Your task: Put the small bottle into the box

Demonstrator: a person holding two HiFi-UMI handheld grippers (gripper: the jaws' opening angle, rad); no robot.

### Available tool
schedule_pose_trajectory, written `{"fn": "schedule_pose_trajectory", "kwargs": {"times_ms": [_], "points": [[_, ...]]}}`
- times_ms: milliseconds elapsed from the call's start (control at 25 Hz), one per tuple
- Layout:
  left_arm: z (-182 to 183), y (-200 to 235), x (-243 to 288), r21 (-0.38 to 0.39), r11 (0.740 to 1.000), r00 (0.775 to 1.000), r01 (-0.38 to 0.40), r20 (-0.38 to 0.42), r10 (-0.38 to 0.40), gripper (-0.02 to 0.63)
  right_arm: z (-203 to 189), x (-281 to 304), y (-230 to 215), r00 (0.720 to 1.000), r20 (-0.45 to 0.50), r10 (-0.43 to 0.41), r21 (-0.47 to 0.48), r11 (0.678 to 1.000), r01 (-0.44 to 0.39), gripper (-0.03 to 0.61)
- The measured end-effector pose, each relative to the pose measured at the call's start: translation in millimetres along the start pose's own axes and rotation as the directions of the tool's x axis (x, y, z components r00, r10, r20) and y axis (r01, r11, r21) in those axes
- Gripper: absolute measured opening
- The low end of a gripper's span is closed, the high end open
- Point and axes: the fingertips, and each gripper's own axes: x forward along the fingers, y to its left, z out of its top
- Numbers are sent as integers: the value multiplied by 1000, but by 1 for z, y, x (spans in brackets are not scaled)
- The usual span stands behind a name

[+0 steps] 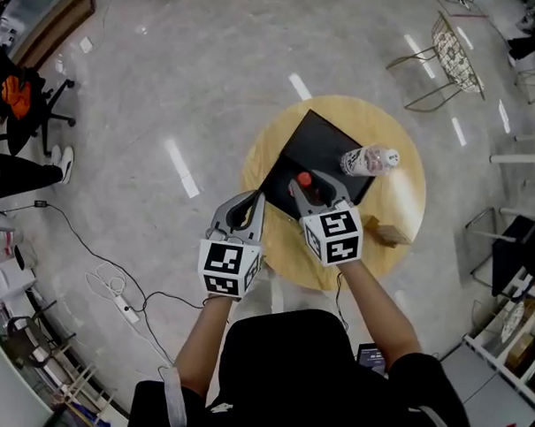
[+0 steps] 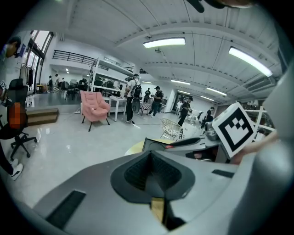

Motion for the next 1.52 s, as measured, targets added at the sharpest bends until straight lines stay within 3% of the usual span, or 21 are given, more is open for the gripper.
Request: {"fn": "schedule_pose_trajectory", "kwargs": {"times_ms": [680, 1520], "points": [[-44, 36, 22, -94, 992, 996, -78, -57, 73, 11, -16, 64, 12, 997, -55, 62, -71, 995, -66, 133], [-52, 57, 36, -104, 991, 994, -81, -77, 73, 11, -29, 82, 20, 996, -59, 59, -115, 991, -66, 133]]}}
